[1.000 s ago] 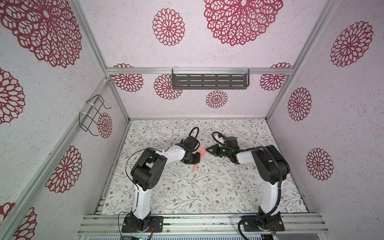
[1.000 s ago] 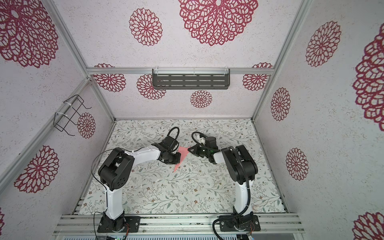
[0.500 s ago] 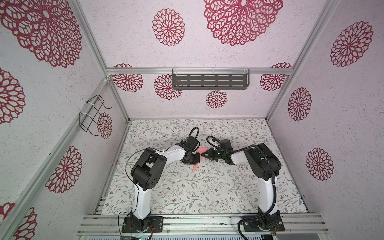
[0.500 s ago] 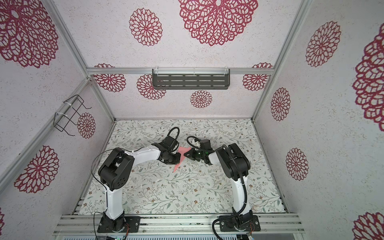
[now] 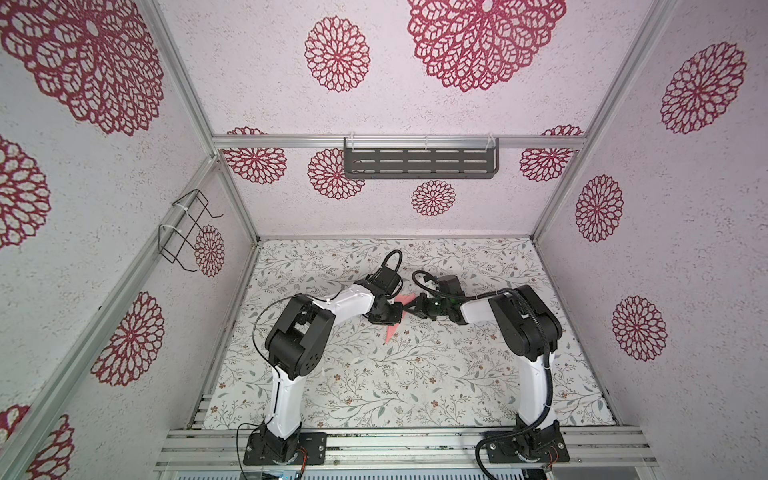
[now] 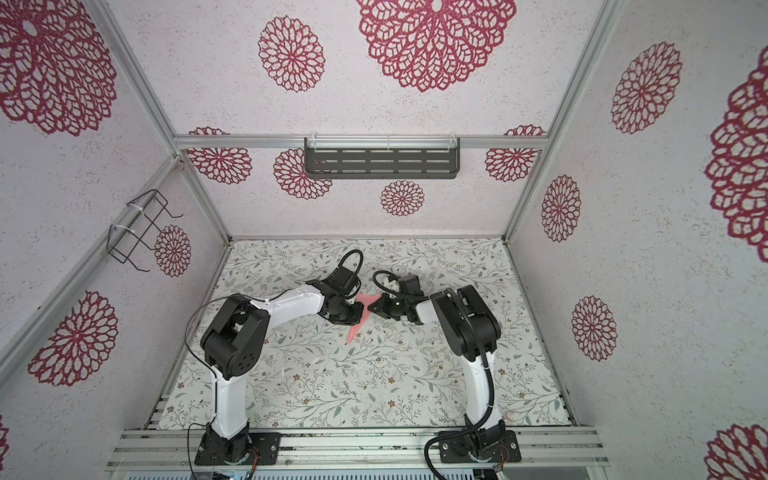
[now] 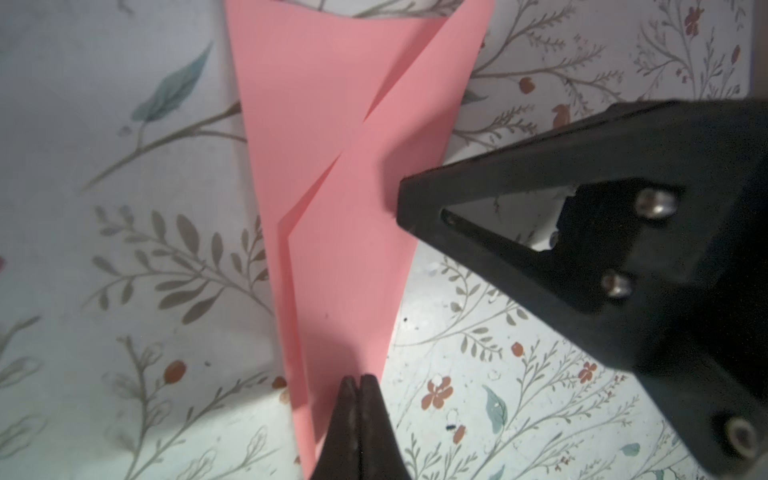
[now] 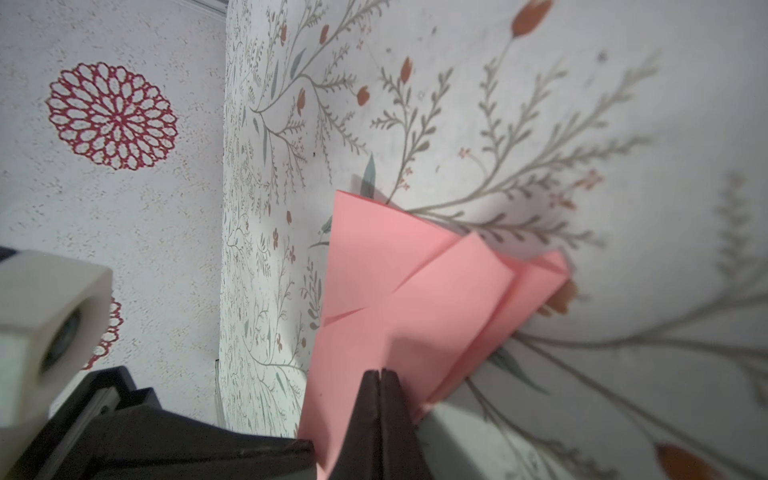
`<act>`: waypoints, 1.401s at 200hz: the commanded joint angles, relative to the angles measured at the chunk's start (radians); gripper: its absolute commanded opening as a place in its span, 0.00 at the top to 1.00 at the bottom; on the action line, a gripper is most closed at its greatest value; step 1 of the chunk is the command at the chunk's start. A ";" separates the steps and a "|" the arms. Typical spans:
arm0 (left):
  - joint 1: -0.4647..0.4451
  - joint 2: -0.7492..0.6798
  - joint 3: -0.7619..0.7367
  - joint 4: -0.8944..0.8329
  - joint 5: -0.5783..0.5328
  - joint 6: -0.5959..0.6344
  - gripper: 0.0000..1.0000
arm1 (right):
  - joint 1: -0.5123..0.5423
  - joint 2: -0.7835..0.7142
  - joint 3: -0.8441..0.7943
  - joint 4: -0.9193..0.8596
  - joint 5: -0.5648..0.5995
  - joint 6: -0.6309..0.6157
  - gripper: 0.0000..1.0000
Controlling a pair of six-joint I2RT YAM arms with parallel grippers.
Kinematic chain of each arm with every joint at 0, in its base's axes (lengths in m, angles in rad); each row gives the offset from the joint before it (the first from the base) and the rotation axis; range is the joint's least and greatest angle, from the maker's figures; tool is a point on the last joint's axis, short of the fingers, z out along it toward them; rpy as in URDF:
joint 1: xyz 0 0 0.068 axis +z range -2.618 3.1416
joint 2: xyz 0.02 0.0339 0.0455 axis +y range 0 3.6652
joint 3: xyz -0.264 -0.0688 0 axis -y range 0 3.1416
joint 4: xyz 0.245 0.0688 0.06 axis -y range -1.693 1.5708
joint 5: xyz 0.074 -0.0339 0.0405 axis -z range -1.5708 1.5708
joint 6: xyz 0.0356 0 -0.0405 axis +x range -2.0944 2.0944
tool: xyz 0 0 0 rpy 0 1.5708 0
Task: Fold a paper plane with a square sheet of paper (pick it up from the middle)
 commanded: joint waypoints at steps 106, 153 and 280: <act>-0.062 0.080 0.029 -0.005 -0.105 0.061 0.94 | 0.000 0.058 -0.020 -0.051 0.038 0.038 1.00; -0.114 0.023 -0.021 -0.080 -0.155 0.070 0.98 | -0.002 0.065 -0.018 -0.052 0.046 0.049 1.00; -0.169 -0.081 -0.138 -0.113 -0.190 -0.005 1.00 | -0.004 0.080 -0.009 -0.052 0.048 0.060 1.00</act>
